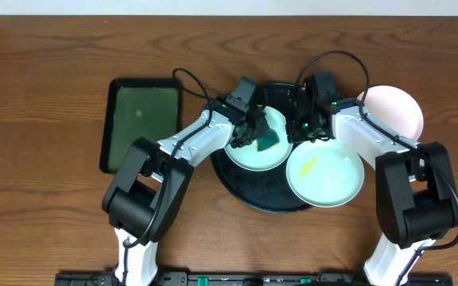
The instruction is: Clean dirty plates on tray and stack at the side
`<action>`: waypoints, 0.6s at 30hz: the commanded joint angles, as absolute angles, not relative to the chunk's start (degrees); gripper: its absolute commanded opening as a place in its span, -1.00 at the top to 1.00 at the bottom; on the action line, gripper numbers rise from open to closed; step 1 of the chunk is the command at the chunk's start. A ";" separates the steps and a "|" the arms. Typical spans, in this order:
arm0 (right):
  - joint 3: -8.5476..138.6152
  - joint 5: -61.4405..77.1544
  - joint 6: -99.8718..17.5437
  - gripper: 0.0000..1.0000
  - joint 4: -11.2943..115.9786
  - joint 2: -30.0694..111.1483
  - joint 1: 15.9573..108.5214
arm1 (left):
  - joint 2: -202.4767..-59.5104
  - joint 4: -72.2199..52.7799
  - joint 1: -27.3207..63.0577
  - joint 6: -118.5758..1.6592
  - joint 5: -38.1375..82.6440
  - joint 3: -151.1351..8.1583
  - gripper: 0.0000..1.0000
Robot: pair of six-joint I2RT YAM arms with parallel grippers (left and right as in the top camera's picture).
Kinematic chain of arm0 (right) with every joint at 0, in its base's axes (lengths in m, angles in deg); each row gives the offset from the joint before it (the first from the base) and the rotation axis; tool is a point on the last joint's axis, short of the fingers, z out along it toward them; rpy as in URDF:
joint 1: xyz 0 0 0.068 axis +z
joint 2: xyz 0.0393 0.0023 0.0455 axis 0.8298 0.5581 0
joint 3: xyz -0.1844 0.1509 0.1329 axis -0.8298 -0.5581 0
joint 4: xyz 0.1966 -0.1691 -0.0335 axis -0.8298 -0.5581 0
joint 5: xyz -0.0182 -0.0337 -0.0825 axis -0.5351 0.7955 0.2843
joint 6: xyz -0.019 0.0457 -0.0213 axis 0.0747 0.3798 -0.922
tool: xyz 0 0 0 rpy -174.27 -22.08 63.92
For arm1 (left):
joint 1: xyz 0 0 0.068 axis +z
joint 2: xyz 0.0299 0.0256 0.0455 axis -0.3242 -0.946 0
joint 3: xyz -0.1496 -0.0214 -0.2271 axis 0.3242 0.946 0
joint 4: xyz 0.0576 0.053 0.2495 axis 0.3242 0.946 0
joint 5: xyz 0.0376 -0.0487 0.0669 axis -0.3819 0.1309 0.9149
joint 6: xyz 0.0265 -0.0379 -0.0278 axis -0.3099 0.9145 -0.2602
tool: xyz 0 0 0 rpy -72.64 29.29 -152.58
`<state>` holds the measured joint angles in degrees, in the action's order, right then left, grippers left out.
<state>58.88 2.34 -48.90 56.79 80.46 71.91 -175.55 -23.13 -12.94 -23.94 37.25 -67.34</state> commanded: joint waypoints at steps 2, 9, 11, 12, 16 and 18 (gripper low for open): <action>57.79 4.96 -48.95 0.98 55.87 79.83 71.93 | -179.13 -15.59 -11.28 -27.15 47.72 -65.70 0.85; 57.79 4.94 -48.95 0.98 55.74 79.83 71.93 | -179.00 -8.29 -6.80 -27.17 55.72 -65.74 0.85; 57.79 4.96 -48.97 0.97 55.74 79.83 71.93 | -178.46 -7.63 -5.64 -27.19 55.72 -65.74 0.85; 57.79 4.96 -48.99 0.98 55.74 79.83 71.93 | -177.80 -7.48 -5.07 -27.50 55.72 -65.74 0.85; 57.79 4.92 -49.84 0.98 55.94 79.83 71.93 | -174.00 -8.03 -3.56 -29.64 55.76 -65.76 0.86; 57.79 4.94 -50.02 0.97 56.42 79.83 71.93 | -171.09 -8.20 -3.04 -30.21 55.78 -65.76 0.85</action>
<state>58.88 1.09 -48.97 56.86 80.46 72.02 -173.08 -10.04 -6.88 -28.39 44.04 -68.19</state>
